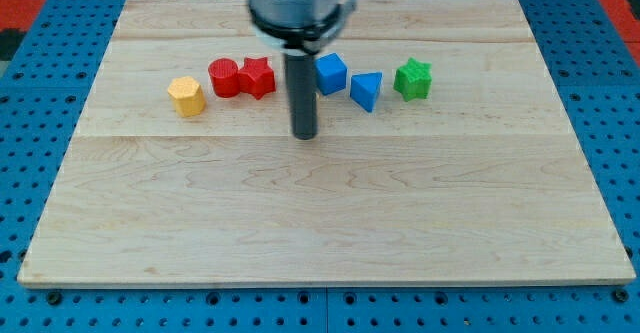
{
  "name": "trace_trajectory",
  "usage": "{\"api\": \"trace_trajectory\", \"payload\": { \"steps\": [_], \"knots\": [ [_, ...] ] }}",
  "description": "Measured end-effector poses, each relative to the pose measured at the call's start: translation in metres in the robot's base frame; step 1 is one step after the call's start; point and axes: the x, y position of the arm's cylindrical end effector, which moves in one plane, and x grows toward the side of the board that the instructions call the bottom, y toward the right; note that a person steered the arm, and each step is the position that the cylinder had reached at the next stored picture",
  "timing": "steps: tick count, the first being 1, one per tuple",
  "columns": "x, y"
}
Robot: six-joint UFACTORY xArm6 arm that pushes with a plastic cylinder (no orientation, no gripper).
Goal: Adjust the blue triangle to the left of the green star
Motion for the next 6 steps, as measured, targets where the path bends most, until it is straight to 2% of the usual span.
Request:
{"api": "trace_trajectory", "payload": {
  "steps": [1,3,5,6],
  "knots": [
    [-0.011,0.055],
    [-0.012,0.051],
    [-0.046,0.049],
    [-0.049,0.049]
  ]
}}
